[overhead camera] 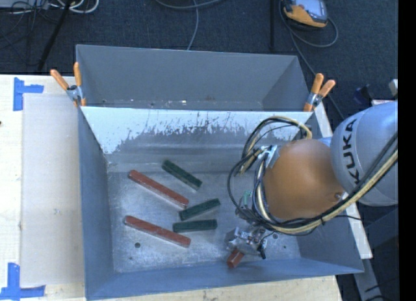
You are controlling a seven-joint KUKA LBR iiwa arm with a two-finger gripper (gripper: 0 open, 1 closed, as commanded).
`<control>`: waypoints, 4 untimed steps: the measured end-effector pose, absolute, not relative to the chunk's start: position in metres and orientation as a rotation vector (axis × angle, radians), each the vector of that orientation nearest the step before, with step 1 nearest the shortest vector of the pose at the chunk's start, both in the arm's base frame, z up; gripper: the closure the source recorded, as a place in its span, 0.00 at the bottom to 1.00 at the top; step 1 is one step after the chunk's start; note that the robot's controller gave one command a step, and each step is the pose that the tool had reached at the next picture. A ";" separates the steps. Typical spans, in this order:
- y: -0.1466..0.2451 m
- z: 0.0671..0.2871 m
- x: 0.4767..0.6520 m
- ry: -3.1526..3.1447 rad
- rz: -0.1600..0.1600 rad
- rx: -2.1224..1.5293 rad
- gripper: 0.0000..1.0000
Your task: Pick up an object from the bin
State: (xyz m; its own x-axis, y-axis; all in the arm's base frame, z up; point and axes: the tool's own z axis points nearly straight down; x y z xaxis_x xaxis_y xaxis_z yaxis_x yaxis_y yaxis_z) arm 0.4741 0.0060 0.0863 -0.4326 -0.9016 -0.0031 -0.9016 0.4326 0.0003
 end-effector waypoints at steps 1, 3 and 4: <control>0.006 0.086 0.474 2.657 0.003 -1.671 1.00; 0.006 0.086 0.474 2.658 0.003 -1.670 1.00; 0.006 0.086 0.474 2.658 0.003 -1.670 1.00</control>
Offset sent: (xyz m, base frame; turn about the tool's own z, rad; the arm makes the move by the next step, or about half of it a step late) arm 0.0000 0.0000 0.0000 0.0000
